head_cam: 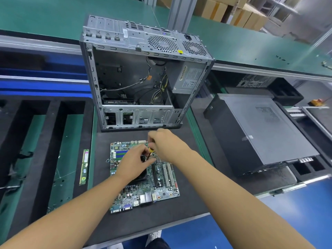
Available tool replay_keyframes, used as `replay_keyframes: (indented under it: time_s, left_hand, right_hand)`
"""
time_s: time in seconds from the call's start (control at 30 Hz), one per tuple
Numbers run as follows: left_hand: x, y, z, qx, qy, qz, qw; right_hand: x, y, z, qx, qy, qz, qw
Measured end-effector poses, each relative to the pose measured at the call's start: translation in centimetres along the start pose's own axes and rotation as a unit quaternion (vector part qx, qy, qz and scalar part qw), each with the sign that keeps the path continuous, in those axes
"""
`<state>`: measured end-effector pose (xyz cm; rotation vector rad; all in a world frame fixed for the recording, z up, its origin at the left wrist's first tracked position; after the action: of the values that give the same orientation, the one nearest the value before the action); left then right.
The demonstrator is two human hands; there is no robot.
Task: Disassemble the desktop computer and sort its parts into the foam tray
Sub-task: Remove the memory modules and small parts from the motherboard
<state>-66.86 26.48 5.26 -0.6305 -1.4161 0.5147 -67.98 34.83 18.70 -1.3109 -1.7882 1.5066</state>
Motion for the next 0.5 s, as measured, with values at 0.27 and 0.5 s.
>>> replay_keyframes:
  time_s: [0.27,0.5]
  left_hand:
    - [-0.2,2.1,-0.5,-0.072,-0.032,0.218,0.973]
    - [1.2,1.6,0.6,-0.078,-0.113,0.204,0.969]
  right_hand:
    - [8.8,-3.3,-2.6,0.135,0.168,0.149,0.965]
    - [14.2,2.3,-3.1,0.099,0.246,0.293,0.919]
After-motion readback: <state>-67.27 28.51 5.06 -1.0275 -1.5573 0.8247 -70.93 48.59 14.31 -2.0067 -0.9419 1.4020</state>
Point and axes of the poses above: each hand's wrist, its own z-axis towards the middle knuckle, its own y-axis out of the palm, x = y × z, the point moved 8 cm from there along z, towards the middle knuckle, and after that the axes turned 2 degrees about -y, right-handed, at the moved point
